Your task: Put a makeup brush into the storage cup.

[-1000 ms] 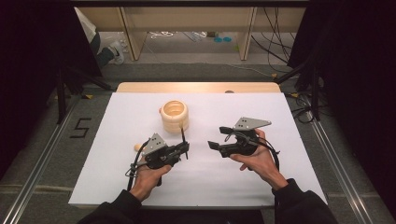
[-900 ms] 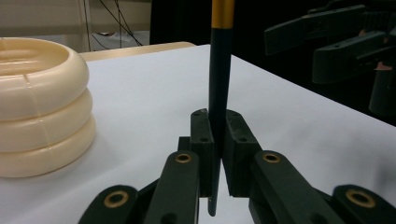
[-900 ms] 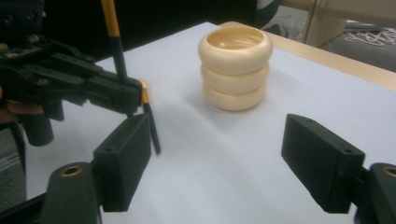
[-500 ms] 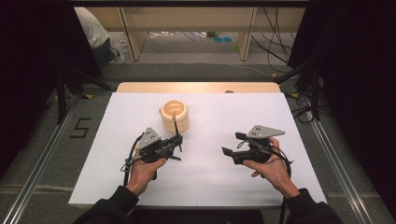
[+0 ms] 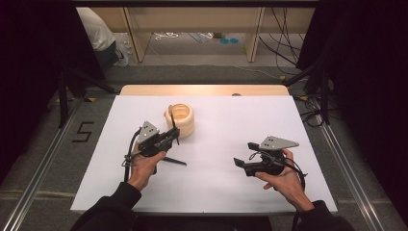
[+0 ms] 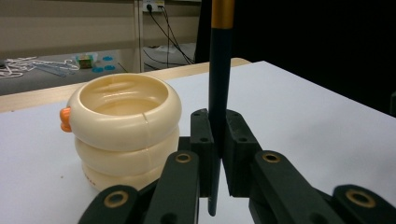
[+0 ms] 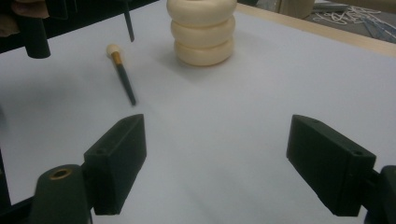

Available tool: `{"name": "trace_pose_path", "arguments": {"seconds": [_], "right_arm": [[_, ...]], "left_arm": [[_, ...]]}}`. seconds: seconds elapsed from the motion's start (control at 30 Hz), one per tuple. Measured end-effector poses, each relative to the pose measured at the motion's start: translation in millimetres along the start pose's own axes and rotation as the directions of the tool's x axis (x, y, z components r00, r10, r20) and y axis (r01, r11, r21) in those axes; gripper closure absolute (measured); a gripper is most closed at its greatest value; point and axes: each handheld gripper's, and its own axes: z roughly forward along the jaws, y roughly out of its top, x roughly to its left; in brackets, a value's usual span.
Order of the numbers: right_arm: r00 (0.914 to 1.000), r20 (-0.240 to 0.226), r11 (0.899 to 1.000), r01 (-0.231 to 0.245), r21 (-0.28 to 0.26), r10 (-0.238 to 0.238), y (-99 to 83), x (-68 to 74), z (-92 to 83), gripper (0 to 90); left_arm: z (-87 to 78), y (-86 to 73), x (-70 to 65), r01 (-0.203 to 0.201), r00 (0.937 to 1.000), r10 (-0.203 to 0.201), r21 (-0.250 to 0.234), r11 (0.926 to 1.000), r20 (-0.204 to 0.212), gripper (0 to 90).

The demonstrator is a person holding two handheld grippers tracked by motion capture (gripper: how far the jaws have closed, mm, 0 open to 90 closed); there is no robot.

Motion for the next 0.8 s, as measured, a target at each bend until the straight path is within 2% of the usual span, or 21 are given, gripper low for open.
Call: {"name": "trace_pose_path", "arguments": {"seconds": [0.07,0.1,0.23,0.37,0.57,0.8], "right_arm": [[1.0000,-0.006,1.000,-0.005,0.010,0.005,-1.6,0.9,-2.0,21.2],[1.0000,0.003,1.000,0.007,0.003,-0.007,-2.6,0.6,-2.6,21.1],[1.0000,0.004,1.000,0.004,0.019,-0.005,-5.8,1.4,-4.3,20.7],[0.9999,0.016,1.000,-0.001,0.025,0.001,-8.9,2.5,-6.9,19.8],[0.9989,0.044,1.000,-0.018,0.010,0.017,-13.0,2.0,-13.0,17.1],[0.9985,0.052,1.000,-0.015,-0.003,0.015,-16.0,3.8,-14.4,16.6]], "left_arm": [[0.7,2.0,1.0,0.019,0.9998,-0.019,-0.001,0.9998,0.006,83.6],[1.2,3.0,1.0,0.018,0.9998,-0.018,0.000,0.9998,0.004,83.6],[3.6,5.3,1.8,0.024,0.9997,-0.024,0.003,0.9997,0.003,83.6],[7.0,10.3,1.9,0.013,0.9999,-0.013,-0.003,0.9999,0.005,83.6],[9.8,20.9,6.9,0.029,0.9996,-0.029,-0.023,0.9993,0.001,83.5],[13.8,28.5,11.7,0.032,0.9995,-0.031,-0.028,0.9991,0.003,83.5]]}}
